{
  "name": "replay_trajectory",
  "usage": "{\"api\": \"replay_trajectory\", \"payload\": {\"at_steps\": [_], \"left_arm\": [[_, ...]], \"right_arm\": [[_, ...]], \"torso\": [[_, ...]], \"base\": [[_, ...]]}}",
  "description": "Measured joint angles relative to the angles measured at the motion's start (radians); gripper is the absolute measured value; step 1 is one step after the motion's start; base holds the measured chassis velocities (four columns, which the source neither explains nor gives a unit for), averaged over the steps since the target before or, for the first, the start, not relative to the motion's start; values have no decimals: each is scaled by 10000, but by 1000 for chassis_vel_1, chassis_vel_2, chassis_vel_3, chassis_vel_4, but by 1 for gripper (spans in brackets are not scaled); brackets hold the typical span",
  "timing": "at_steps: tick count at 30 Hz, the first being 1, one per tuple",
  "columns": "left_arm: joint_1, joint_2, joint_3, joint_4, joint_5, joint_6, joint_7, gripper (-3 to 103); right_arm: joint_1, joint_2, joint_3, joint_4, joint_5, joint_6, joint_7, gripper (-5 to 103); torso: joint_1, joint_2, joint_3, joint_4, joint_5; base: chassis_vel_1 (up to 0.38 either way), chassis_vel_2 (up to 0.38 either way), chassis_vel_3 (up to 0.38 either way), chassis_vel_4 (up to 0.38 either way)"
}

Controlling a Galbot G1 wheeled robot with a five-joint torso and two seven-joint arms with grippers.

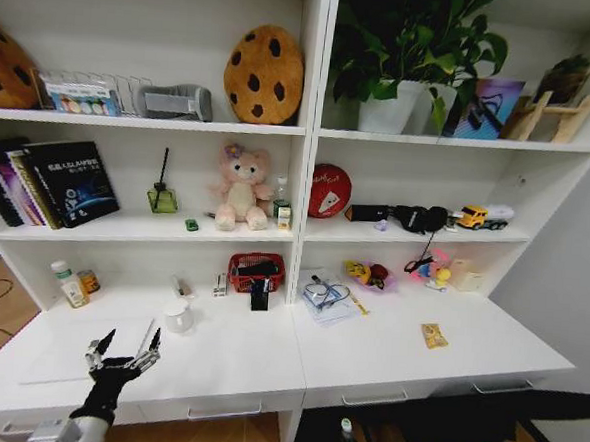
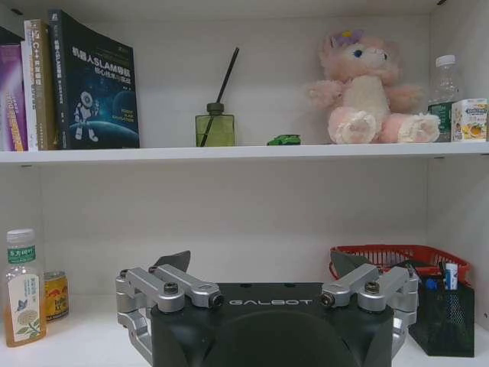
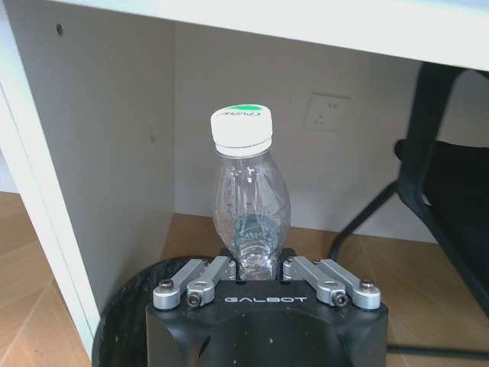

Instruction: Organize the objects on the table.

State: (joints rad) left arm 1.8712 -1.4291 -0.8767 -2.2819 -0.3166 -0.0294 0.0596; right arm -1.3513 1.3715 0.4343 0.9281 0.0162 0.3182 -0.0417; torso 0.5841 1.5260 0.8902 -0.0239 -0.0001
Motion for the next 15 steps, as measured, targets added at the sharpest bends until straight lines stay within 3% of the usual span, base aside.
{"api": "replay_trajectory", "payload": {"at_steps": [11,13,15], "left_arm": [[0,0,0,0,0,0,0,100],[0,0,0,-1,0,0,1,100],[0,0,0,0,0,0,2,100]], "right_arm": [[528,258,-10,-547,-14,-138,-503,19],[555,360,-9,-582,-14,-214,-517,35],[652,416,-3,-722,-11,-215,-499,40]], "torso": [[0,1,0,0,1],[0,0,0,-1,1],[0,1,0,0,1]], "base": [[0,0,0,0],[0,0,0,0],[0,0,0,0]]}}
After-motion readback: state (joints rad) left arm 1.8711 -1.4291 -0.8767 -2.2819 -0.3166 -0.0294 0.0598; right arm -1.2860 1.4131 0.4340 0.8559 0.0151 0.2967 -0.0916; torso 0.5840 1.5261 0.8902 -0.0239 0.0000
